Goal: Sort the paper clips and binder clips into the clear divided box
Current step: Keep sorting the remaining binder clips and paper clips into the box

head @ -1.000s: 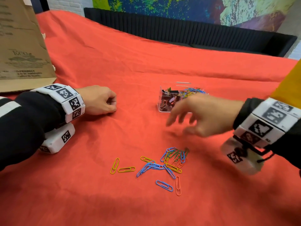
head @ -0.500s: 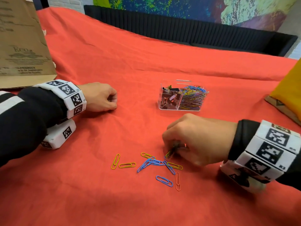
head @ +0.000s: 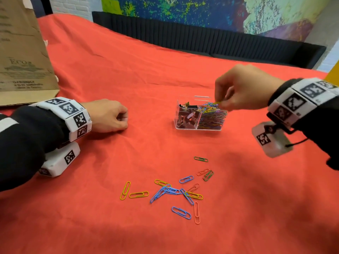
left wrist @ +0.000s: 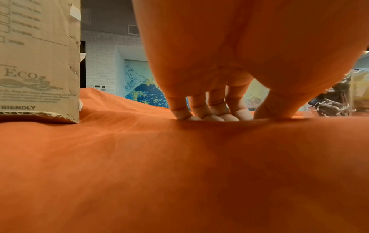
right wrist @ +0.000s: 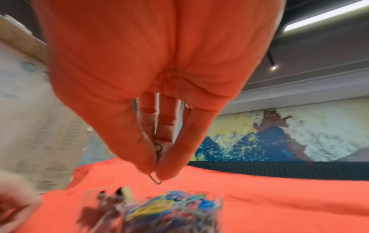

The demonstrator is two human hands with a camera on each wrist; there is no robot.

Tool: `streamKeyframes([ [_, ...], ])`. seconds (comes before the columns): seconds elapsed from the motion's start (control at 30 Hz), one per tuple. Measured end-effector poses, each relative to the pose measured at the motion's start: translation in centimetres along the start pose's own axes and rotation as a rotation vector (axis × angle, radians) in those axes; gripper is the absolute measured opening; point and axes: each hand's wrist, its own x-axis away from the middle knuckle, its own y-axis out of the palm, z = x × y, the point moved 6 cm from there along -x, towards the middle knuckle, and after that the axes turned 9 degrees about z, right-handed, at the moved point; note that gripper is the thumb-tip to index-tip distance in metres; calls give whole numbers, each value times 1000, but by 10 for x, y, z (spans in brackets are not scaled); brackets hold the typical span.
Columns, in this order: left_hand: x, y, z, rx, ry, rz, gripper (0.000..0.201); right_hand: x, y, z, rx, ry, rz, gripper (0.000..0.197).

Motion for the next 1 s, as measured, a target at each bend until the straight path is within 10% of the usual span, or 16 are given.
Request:
streamKeyframes([
  [0.47, -1, 3, 0, 7, 5, -11, 14, -24, 19, 20, 123, 64, 31, 28],
  [1.0, -2, 4, -1, 27, -4, -22, 14, -19, 45, -1, 98, -197, 10, 32],
])
